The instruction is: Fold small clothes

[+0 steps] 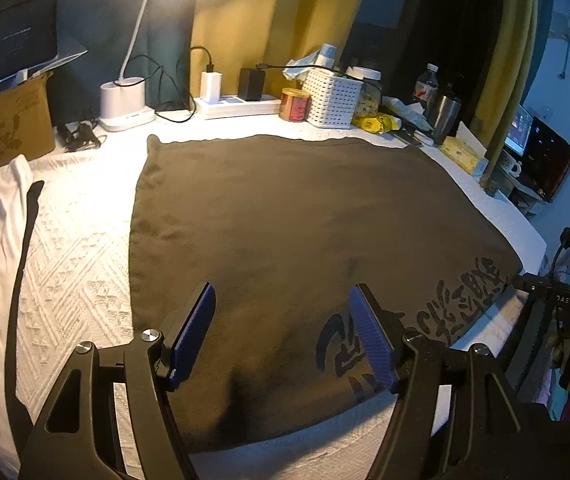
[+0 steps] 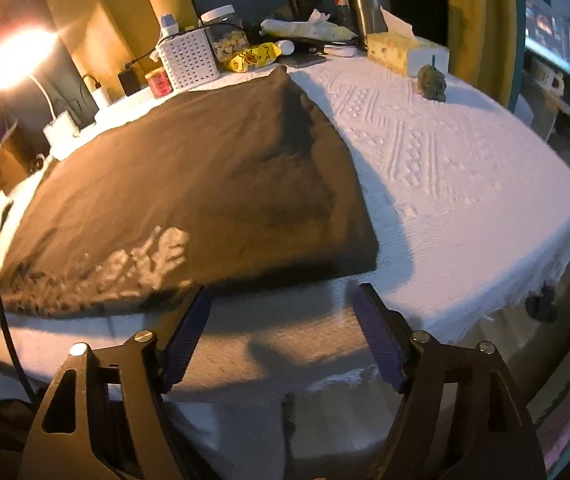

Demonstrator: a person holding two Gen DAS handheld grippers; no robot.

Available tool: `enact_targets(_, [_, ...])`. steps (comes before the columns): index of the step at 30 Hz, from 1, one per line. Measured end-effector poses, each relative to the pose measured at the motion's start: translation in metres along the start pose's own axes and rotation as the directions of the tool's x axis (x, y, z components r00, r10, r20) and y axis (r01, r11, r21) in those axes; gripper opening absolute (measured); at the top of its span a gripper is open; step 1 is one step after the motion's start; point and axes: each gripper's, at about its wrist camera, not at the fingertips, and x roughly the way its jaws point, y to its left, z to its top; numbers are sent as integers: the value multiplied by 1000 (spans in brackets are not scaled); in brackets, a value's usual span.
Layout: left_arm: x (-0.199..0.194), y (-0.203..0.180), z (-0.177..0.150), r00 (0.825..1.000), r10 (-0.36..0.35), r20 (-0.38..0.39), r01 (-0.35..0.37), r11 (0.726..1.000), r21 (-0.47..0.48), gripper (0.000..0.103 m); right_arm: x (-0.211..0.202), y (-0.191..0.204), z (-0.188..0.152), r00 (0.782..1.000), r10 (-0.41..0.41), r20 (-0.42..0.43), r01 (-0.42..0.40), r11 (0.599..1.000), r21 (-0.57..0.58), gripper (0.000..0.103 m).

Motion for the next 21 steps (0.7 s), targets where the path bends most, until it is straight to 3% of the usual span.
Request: enact_targets(21, [30, 39, 33, 999, 30, -28, -32, 997, -72, 69, 60, 22, 66, 994, 101, 37, -103, 993, 54, 80])
